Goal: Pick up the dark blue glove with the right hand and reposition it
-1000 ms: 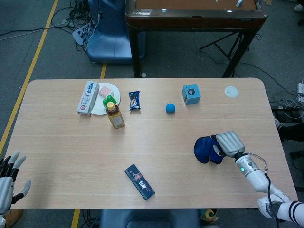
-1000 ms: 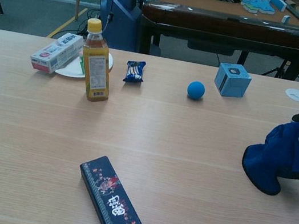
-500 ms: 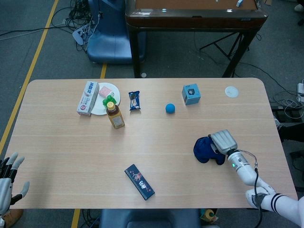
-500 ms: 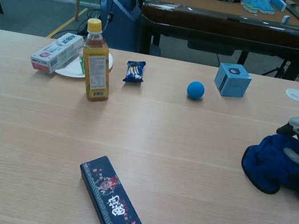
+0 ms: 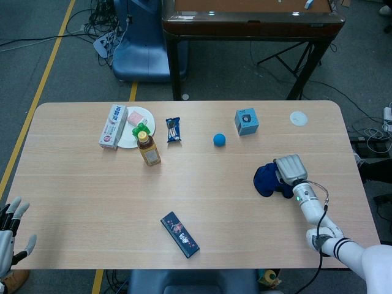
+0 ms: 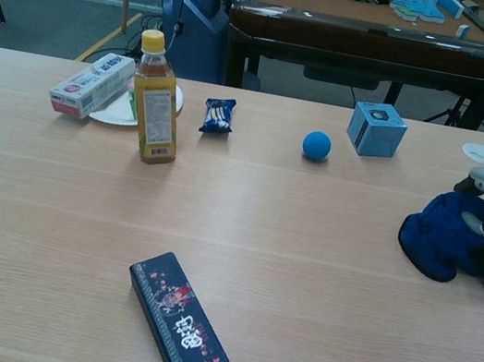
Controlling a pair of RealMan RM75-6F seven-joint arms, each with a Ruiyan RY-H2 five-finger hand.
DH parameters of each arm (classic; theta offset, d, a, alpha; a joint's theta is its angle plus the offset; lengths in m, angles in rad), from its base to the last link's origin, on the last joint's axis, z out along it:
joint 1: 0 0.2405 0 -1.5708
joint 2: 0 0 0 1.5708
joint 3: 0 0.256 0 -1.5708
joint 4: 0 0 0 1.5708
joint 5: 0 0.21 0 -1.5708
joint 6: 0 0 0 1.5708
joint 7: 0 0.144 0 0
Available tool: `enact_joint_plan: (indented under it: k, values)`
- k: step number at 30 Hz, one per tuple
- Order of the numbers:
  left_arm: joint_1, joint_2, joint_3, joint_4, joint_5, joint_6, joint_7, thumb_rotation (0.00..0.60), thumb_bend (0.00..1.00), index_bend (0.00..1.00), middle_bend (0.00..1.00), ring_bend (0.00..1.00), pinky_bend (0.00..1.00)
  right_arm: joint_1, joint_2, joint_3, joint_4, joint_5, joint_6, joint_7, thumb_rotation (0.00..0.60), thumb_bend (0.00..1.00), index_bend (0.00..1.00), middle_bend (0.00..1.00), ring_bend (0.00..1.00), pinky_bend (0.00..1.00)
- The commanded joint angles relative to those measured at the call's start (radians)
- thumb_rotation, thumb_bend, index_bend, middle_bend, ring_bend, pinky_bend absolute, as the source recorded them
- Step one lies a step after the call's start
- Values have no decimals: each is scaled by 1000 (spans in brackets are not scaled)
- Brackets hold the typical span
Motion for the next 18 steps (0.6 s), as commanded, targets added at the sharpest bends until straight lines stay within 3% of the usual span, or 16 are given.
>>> enact_joint_plan:
  k: [1,13,18]
  values:
    - [0,1,0,0,-1,-1,1,600,335,113,1,41,0,-2,11,-22,-40,-39,4,29,600,738,705,571,611,738]
    - [-5,-4,1,1,7,-7,3,600,334,113,1,41,0,-35,123,-118,-306,-196,63,103,600,738,710,579,611,738]
    - [-3,-2,1,0,8,-4,2,600,335,113,1,41,0,-49,153,-141,-364,-231,90,116,600,738,715,581,612,740]
